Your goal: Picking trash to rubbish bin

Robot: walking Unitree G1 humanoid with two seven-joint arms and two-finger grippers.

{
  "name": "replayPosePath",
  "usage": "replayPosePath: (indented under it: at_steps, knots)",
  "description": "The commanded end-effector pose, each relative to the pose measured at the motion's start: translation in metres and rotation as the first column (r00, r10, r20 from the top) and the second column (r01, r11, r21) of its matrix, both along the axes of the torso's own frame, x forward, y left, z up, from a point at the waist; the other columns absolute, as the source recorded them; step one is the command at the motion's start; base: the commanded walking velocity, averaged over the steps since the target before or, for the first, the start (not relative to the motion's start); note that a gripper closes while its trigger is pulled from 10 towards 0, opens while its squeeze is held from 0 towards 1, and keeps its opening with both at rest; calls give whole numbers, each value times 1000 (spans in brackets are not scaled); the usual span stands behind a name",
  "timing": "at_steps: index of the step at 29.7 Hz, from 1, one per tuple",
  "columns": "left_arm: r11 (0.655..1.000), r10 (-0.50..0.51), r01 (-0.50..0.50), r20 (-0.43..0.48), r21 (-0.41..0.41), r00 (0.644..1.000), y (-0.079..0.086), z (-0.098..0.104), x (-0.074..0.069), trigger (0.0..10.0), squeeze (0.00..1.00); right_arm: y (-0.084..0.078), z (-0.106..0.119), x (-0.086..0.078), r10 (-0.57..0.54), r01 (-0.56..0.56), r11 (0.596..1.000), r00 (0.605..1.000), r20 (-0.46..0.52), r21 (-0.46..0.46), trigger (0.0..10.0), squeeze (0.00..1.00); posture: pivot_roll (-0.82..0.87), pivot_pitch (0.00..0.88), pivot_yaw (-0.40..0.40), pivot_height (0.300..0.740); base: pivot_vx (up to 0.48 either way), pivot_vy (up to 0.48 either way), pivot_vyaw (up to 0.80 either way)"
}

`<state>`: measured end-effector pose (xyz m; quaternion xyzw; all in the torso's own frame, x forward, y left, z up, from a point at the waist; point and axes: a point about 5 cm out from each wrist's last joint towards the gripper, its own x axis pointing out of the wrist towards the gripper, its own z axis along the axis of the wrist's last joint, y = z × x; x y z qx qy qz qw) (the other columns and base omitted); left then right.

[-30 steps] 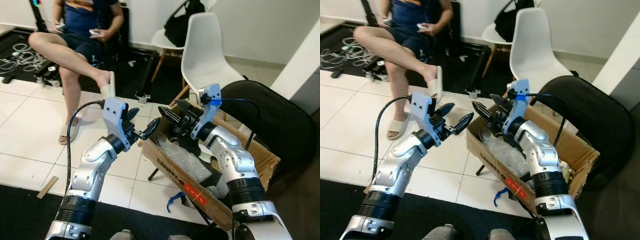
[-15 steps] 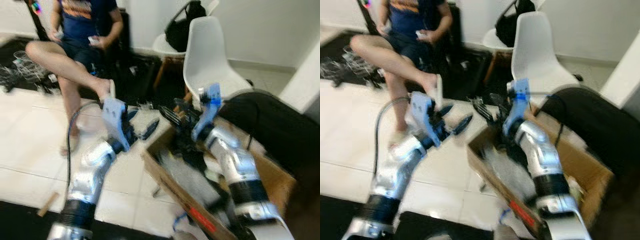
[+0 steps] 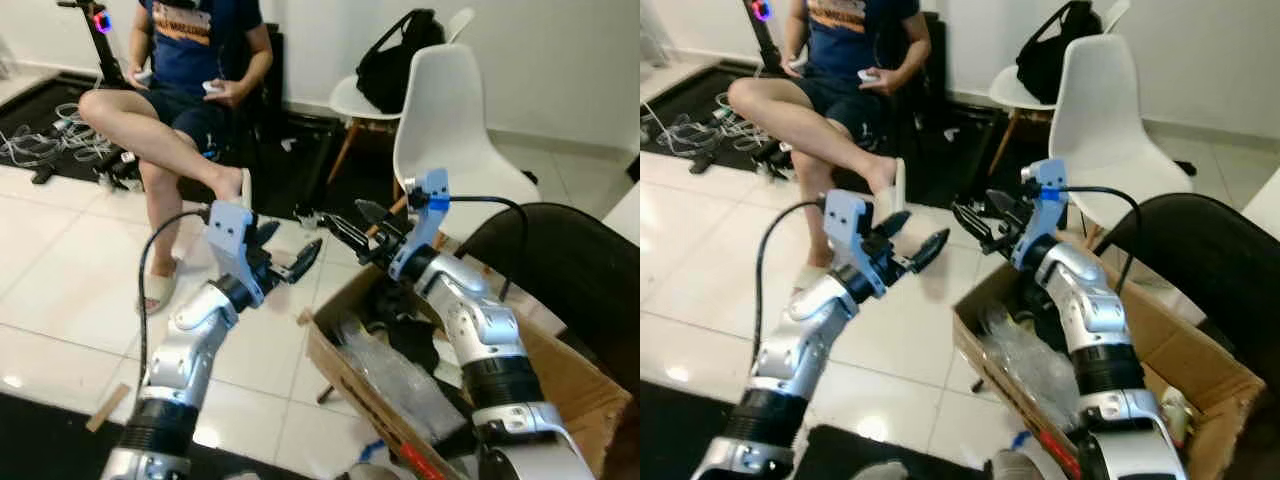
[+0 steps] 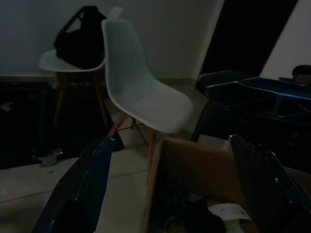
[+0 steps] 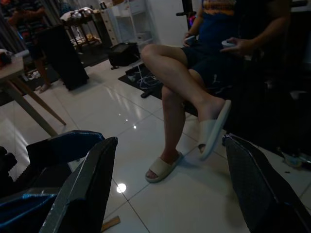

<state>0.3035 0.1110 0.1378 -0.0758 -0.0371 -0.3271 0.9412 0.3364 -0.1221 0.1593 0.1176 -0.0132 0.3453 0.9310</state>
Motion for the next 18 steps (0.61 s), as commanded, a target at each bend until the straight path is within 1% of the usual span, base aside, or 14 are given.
replayPosePath:
  at_steps: [1, 11, 18]
  knots:
    - [1000, -6, 6, -13, 3, 1000, -2, -3, 0, 10000, 0, 0, -1, 0, 2, -2, 1000, 1000, -13, -3, 10000, 0, -27, 0, -43, 740, 0, 0, 0]
    - [1000, -17, 17, 3, 10, 1000, -2, -2, -1, 10000, 0, 0, -1, 0, 1, -1, 1000, 1000, -14, -1, 10000, 0, -26, 0, -42, 740, 0, 0, 0]
    - [999, -32, 31, 10, 14, 999, -3, -1, -3, 10000, 0, 0, -1, 0, 0, 0, 1000, 1000, -15, -1, 10000, 0, -27, 0, -43, 740, 0, -449, 0]
